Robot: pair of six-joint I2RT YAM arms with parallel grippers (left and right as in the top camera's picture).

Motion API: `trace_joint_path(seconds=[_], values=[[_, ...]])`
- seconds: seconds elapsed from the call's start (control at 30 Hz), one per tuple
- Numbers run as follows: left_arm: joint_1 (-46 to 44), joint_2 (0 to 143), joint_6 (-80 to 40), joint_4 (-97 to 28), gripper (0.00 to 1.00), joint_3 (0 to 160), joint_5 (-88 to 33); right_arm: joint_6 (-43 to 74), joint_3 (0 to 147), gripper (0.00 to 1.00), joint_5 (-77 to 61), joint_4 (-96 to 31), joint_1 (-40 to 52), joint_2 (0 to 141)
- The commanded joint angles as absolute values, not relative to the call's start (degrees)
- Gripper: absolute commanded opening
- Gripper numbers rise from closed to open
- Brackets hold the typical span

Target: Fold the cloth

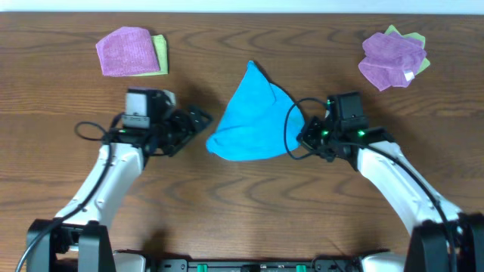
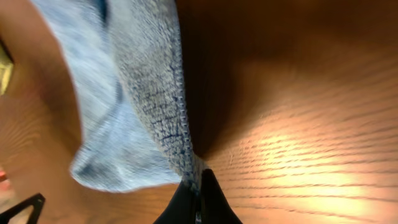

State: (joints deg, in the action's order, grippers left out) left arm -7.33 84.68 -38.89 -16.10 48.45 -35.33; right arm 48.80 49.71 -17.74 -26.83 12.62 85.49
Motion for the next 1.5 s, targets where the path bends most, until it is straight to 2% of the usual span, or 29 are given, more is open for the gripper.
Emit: trace_joint_path(seconds=[0.0, 0.2, 0.8, 0.87, 0.9, 0.93, 1.13, 1.27, 1.33, 1.4, 1.47], values=[[-11.11, 86.54, -40.84, -16.23, 0.95, 48.90, -33.85, 44.95, 49.58, 0.01, -14.37, -27.09, 12.16, 84.38], [-13.08, 92.79, -48.53, -15.81, 0.95, 48.88, -35.20, 44.93, 49.58, 0.01, -14.37, -27.00, 12.16, 84.38], [-13.17, 103.22, -49.39, -4.19, 0.95, 48.86, -43.94, 44.95, 49.58, 0.01, -15.29, -26.57, 12.16, 84.38], [-13.17, 104.07, -49.89, -3.73, 1.00, 48.86, -45.12, 44.95, 49.58, 0.01, -15.29, -26.57, 12.16, 84.38], [-13.17, 104.27, -50.00, -3.75, 0.88, 48.86, -45.39, 44.95, 49.58, 0.01, -15.27, -26.57, 12.16, 84.38], [-13.17, 104.49, -50.00, -3.66, 0.81, 48.86, -46.04, 44.95, 49.58, 0.01, -15.29, -26.57, 12.16, 84.38], [-13.21, 104.55, -49.91, -3.53, 0.58, 48.86, -49.21, 45.17, 49.58, 0.01, -15.27, -26.52, 12.16, 84.38], [-13.21, 104.55, -49.69, -3.55, 0.38, 48.86, -50.06, 45.17, 49.58, 0.01, -15.27, -26.52, 12.16, 84.38], [-13.21, 104.55, -49.50, -3.55, 0.24, 48.86, -50.50, 45.17, 49.58, 0.01, -15.25, -26.52, 12.16, 84.38], [-13.21, 104.55, -48.71, -3.62, 0.24, 48.86, -50.83, 45.17, 49.58, 0.01, -15.25, -26.52, 12.16, 84.38], [-13.21, 104.55, -48.38, -3.86, 0.36, 48.86, -51.13, 45.17, 49.58, 0.01, -15.25, -26.50, 12.16, 84.38]])
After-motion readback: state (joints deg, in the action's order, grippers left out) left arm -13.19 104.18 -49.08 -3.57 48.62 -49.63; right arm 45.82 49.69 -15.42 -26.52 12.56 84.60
